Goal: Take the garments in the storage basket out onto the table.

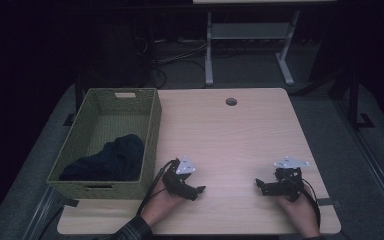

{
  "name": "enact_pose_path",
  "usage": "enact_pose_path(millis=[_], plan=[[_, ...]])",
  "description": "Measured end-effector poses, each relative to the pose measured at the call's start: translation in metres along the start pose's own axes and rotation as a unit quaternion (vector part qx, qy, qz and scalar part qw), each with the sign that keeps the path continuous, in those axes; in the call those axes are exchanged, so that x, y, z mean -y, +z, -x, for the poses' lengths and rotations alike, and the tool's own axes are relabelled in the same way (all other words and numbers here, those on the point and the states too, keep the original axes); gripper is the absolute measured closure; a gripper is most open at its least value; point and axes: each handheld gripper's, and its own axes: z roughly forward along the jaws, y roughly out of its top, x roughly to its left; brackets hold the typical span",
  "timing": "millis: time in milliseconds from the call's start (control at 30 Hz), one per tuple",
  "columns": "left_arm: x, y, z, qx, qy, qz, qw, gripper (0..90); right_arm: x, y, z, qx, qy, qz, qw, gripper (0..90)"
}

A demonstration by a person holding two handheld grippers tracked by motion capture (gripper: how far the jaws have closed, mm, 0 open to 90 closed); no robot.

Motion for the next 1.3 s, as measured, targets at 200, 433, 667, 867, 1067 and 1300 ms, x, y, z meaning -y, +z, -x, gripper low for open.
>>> enact_pose_path(millis=[200, 433, 667, 867, 1067, 1300], plan=[[0.0, 0.0, 0.0, 0.0, 0.0, 0.0, 1.0, 12.7, 0.0, 0.0, 0.0, 0.0, 0.0, 0.0, 1.0, 1.9], [0.0, 0.0, 0.0, -0.001, -0.001, 0.0, 1.0, 12.7, 0.0, 0.0, 0.0, 0.0, 0.0, 0.0, 1.0, 1.9], [-0.001, -0.001, -0.002, 0.001, -0.002, -0.005, 1.0, 13.2, 0.0, 0.0, 0.0, 0.0, 0.0, 0.0, 1.0, 2.0], [-0.002, -0.004, -0.001, -0.003, -0.003, -0.003, 1.0, 13.2, 0.0, 0.0, 0.0, 0.0, 0.0, 0.0, 1.0, 1.9], [-0.005, -0.007, -0.001, 0.0, -0.004, -0.001, 1.0, 13.2, 0.0, 0.0, 0.0, -0.001, -0.001, 0.0, 1.0, 1.9], [-0.011, -0.013, -0.001, 0.0, -0.002, 0.004, 1.0, 13.2, 0.0, 0.0, 0.0, -0.001, -0.002, 0.0, 1.0, 1.9]])
